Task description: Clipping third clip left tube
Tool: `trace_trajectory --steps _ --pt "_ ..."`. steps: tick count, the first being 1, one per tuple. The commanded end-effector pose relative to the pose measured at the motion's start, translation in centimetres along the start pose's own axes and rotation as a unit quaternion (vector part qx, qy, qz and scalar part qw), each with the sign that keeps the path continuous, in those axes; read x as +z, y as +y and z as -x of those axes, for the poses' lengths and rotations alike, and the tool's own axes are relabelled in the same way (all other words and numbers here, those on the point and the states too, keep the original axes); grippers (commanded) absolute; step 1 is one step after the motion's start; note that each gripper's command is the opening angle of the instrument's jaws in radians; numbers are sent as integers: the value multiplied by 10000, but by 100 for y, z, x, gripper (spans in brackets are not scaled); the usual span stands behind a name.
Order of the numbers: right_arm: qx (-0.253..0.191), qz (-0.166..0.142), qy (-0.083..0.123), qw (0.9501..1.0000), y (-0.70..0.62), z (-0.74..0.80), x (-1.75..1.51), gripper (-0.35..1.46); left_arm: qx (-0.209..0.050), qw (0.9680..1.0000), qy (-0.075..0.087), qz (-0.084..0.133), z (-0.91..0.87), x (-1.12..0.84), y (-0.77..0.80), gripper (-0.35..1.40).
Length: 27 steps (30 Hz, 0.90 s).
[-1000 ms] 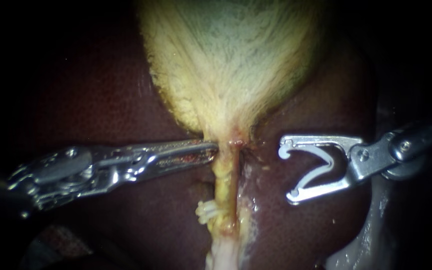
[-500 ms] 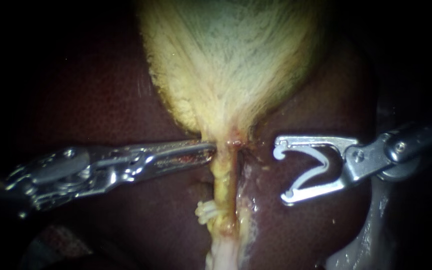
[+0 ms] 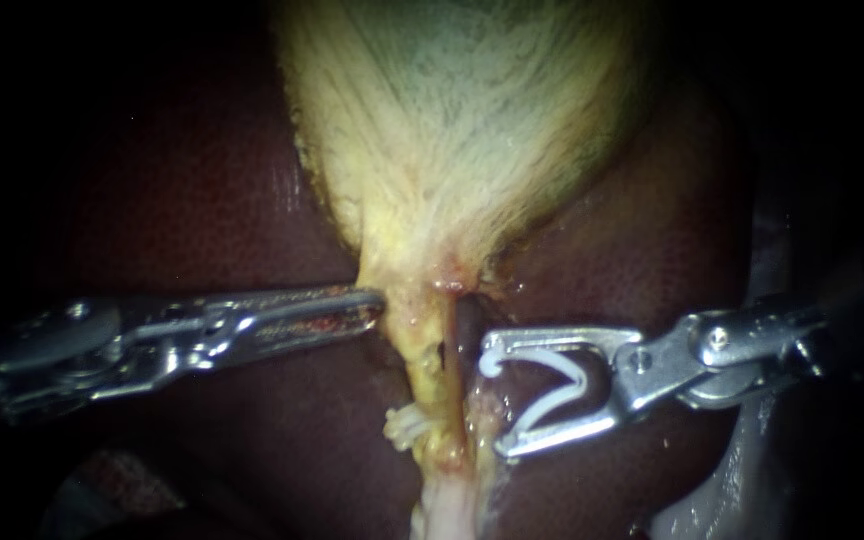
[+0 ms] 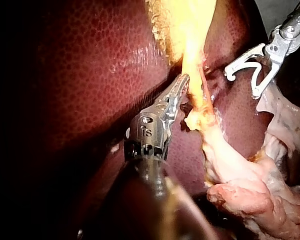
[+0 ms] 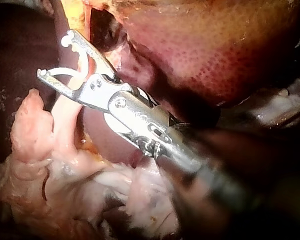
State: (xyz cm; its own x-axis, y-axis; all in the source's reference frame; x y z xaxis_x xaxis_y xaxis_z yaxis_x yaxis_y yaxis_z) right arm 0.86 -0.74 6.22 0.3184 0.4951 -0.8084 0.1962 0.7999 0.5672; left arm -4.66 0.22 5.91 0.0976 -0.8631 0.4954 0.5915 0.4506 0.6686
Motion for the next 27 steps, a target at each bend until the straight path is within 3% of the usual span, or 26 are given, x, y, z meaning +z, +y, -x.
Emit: trace_trajectory --steps 1,16,21,27 --pt "30 8 -1 10000 1 1 3 60 -1 10000 -3 3 0 -1 0 0" --pt "292 71 28 9995 24 16 38 59 -8 10000 -31 3 0 -12 -3 0" --pt "299 101 -82 9995 31 29 43 59 -16 10000 -60 -2 2 -16 -7 0" --pt "290 138 -356 9988 39 43 43 59 -27 10000 -90 -1 3 -19 -13 0"
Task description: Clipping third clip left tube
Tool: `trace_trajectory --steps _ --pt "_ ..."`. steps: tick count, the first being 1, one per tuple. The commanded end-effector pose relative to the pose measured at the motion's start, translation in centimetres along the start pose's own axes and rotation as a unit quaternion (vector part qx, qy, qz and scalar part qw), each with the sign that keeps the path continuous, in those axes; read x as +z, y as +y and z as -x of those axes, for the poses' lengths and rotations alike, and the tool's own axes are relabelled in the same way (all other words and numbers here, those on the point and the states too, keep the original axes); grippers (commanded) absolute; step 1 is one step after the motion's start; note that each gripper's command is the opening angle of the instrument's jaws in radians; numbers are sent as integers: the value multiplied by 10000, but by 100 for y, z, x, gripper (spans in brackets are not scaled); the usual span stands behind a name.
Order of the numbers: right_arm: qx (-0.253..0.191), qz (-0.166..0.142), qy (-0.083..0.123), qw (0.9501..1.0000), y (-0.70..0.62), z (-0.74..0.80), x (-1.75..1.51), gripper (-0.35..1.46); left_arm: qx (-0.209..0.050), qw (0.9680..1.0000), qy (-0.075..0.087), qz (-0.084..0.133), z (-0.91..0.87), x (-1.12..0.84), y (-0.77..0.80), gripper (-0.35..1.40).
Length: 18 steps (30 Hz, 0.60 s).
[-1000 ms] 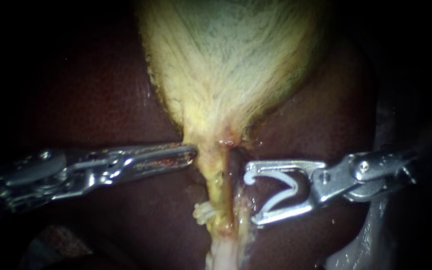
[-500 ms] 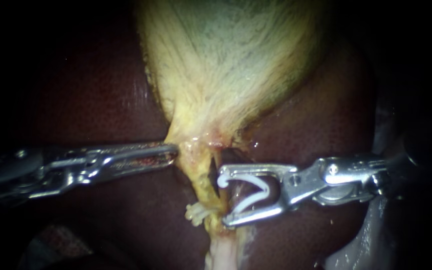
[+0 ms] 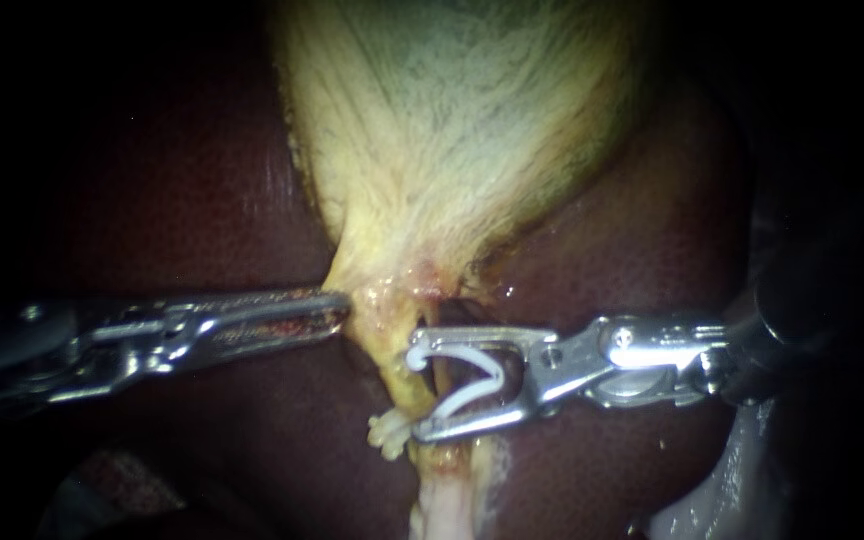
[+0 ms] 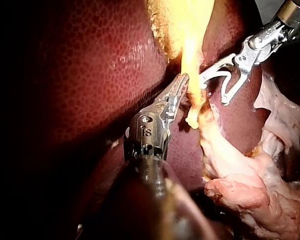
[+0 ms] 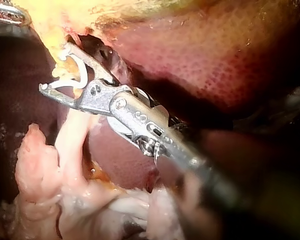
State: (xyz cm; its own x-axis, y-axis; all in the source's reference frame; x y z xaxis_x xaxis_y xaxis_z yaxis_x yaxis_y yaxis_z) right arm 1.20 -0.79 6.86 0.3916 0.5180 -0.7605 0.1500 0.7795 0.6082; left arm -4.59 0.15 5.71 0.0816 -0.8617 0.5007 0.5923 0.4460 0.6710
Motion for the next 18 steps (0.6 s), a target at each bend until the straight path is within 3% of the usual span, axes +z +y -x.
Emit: trace_trajectory --steps 1,10,18 --pt "-6 6 -29 10000 2 2 0 59 -1 10000 -11 -1 0 0 -1 0" --pt "-22 41 -230 9997 11 14 8 58 -14 10000 -50 20 2 -2 -9 0" --pt "-32 85 -233 9997 16 15 27 59 -22 10000 -60 6 4 0 -15 0"
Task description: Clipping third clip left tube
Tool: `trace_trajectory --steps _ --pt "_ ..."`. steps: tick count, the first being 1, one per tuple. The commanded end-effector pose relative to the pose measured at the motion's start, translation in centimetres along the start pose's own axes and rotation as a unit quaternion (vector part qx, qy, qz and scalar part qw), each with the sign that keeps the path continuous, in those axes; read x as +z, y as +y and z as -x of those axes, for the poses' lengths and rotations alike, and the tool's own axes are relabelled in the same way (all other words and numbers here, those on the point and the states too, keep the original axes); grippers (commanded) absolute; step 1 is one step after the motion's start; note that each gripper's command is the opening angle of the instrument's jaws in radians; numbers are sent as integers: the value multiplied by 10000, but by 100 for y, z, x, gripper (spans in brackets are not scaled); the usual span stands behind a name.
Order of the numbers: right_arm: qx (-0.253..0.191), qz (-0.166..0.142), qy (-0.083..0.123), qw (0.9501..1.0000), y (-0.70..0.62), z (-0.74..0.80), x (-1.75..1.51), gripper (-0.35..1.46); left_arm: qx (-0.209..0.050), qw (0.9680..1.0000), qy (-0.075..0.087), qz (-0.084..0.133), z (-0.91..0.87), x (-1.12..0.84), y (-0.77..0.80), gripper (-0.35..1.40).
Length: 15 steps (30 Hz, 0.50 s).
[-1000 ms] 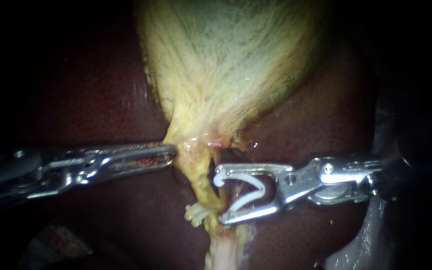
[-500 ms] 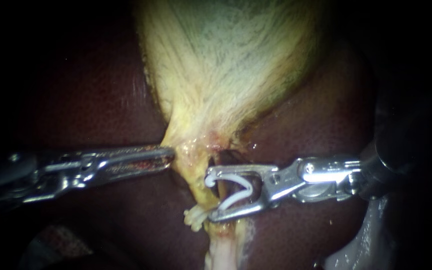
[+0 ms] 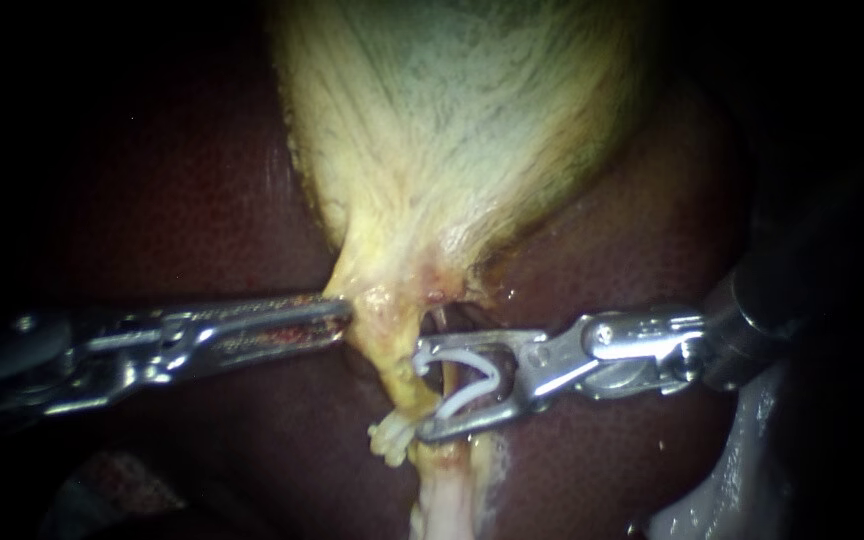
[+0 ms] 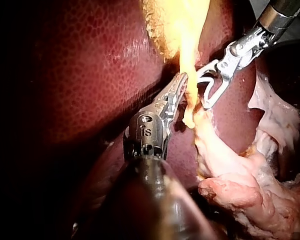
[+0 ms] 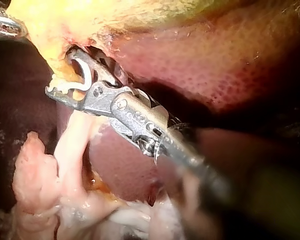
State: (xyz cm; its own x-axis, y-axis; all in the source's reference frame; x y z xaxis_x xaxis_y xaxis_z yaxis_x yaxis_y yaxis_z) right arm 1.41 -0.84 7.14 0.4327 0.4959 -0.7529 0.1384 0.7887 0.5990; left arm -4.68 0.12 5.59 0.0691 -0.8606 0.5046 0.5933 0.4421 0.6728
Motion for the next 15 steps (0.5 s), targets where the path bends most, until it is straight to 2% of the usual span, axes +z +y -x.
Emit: trace_trajectory --steps 1,6,15 --pt "-1 9 0 10000 0 0 3 59 -2 10000 6 -9 0 1 -1 0" --pt "-7 12 -8 10000 -6 3 18 59 -5 10000 2 0 1 4 -3 -2" --pt "177 -306 -11 9994 -17 4 31 57 -9 10000 2 -2 2 10 -5 -2"
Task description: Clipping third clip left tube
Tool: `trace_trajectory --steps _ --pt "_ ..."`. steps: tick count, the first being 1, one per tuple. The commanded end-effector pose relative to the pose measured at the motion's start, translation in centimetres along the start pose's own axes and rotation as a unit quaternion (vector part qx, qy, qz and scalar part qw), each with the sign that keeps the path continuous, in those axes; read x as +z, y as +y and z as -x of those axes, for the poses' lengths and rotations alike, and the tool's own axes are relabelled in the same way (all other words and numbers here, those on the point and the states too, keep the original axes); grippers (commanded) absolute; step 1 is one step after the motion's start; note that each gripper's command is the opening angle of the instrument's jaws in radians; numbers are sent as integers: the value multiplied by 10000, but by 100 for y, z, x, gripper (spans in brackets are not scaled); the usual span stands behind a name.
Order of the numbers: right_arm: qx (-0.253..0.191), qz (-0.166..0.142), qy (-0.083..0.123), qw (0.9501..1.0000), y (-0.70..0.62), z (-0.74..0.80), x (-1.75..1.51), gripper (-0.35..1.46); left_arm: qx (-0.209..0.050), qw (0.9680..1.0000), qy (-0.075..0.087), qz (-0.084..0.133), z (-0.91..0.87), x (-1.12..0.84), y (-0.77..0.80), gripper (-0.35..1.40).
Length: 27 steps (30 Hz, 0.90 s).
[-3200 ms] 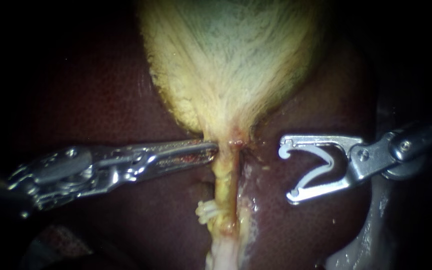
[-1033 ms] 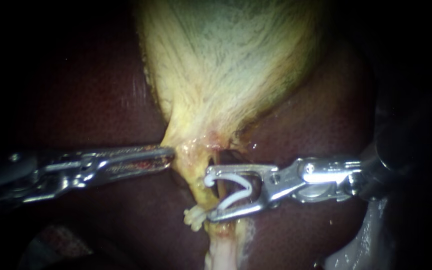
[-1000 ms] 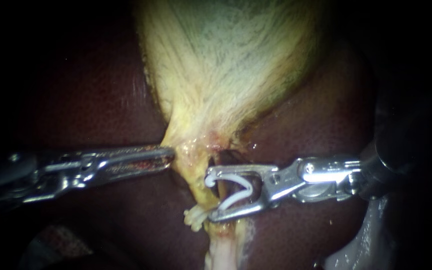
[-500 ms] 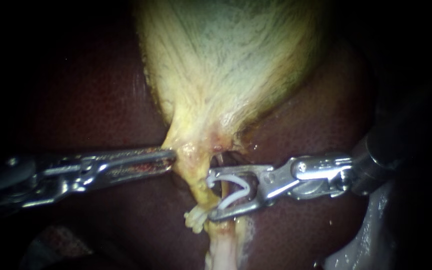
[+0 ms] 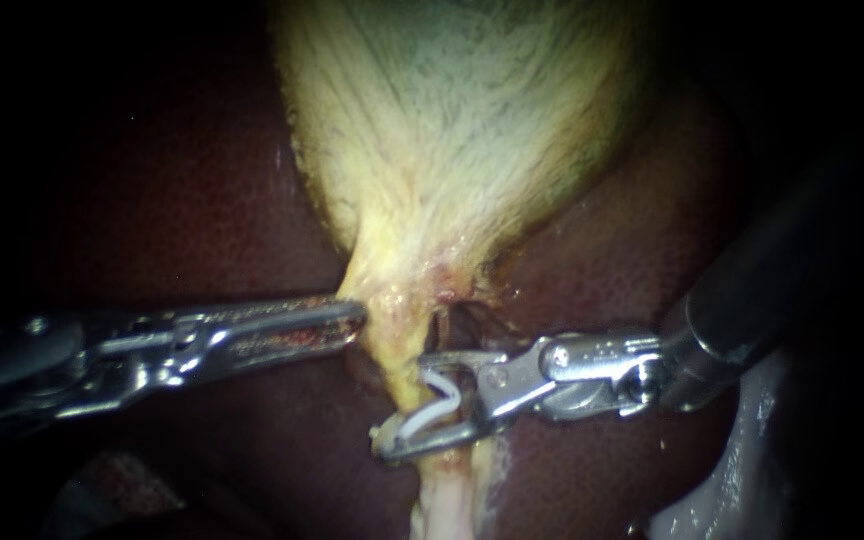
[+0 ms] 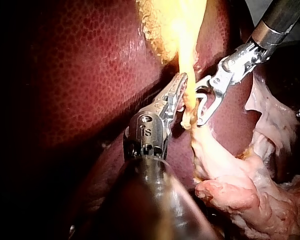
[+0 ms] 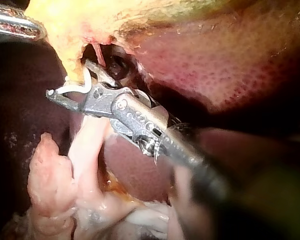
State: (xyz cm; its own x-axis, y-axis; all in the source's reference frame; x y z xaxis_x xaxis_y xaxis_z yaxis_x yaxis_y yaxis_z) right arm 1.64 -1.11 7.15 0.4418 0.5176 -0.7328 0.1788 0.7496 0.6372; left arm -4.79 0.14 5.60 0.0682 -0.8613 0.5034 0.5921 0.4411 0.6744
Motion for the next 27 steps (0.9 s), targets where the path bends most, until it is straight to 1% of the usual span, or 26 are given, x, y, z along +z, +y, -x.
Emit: trace_trajectory --steps 1,6,10,13,14,18,21,27 --pt "13 -24 24 10000 0 -1 1 57 -1 10000 7 -7 0 1 0 -2" --pt "97 -162 82 9998 -2 -2 2 55 0 10000 7 -8 0 2 0 -2" --pt "140 -264 111 9995 -8 -4 2 55 1 10000 8 -10 -1 3 2 -2" --pt "199 -377 168 9989 -11 -5 3 53 1 10000 8 -12 -1 5 4 -2" --pt "248 -432 159 9986 -12 -6 4 52 1 10000 8 -11 -1 5 4 -2" --pt "195 -574 129 9981 -7 -10 6 52 0 10000 7 -8 0 7 3 -2" --pt "203 -465 155 9986 -2 -14 8 52 0 10000 6 -6 0 7 3 -2" --pt "282 -381 254 9986 4 -25 4 51 0 10000 6 -6 0 7 3 -2"
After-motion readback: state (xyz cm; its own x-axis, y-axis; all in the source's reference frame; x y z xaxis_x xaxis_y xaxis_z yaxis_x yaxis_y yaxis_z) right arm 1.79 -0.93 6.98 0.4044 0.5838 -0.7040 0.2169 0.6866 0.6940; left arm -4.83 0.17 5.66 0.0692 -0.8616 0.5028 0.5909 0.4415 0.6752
